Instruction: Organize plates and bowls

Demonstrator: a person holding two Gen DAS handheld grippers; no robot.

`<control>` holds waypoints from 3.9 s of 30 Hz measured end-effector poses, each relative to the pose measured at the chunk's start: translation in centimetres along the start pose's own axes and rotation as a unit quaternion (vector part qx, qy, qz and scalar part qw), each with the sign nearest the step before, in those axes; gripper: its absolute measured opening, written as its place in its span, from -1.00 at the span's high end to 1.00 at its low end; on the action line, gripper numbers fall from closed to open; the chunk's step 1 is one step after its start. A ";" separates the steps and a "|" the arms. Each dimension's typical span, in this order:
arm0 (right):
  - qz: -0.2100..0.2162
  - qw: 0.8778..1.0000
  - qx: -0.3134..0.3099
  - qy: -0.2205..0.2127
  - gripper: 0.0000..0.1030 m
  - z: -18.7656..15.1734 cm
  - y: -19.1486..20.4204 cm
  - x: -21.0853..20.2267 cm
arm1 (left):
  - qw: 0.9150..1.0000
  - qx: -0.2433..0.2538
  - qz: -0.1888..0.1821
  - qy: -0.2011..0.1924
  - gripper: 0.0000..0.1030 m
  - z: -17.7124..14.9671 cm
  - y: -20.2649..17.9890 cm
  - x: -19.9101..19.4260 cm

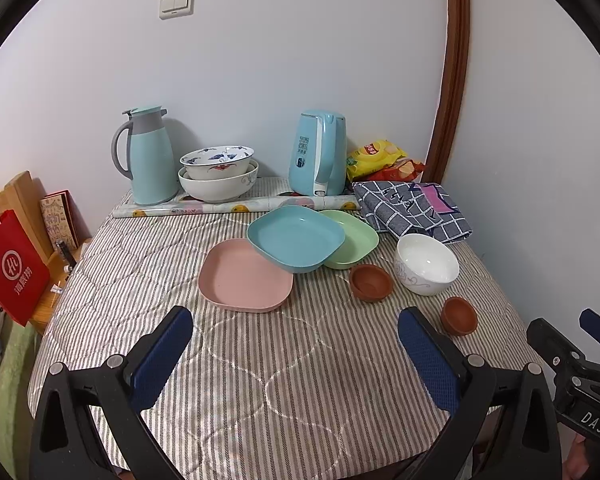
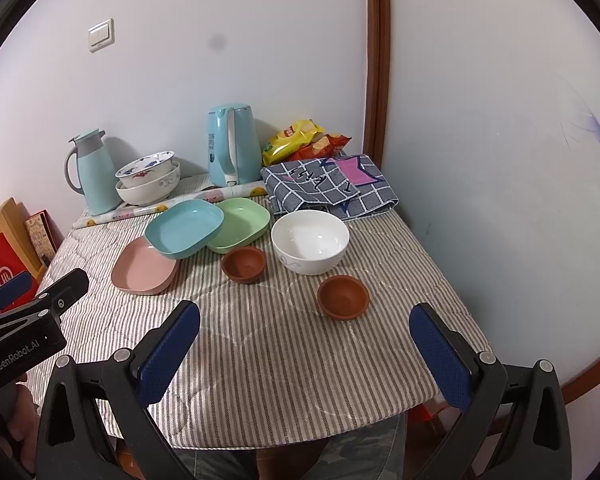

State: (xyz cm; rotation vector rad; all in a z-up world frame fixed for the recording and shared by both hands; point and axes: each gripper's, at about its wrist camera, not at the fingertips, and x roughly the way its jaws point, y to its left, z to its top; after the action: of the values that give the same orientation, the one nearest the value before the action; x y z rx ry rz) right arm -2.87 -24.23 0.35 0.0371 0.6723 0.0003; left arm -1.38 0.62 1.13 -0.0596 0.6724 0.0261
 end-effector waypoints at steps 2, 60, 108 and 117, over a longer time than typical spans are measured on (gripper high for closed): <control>0.000 1.000 0.000 0.000 -1.00 0.0 0.0 0.0 | 1.000 -0.001 0.000 -0.001 -1.00 0.0 0.1 0.0; 0.062 0.995 -0.046 0.057 -0.86 7.0 7.5 15.5 | 0.996 -0.057 -0.012 0.074 -0.80 5.8 6.8 16.2; 0.078 0.980 -0.052 0.175 0.67 8.3 12.5 30.6 | 0.986 -0.048 -0.077 0.139 0.79 7.5 7.0 30.3; 0.077 0.985 -0.056 0.142 0.71 9.0 12.6 27.6 | 0.989 -0.054 -0.076 0.118 0.79 7.5 7.6 27.0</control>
State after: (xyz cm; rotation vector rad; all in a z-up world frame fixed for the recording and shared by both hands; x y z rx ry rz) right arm 24.53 -11.56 -9.38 -0.0195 0.9531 0.1958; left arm 24.06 8.81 -10.20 -0.2214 0.9014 -0.0921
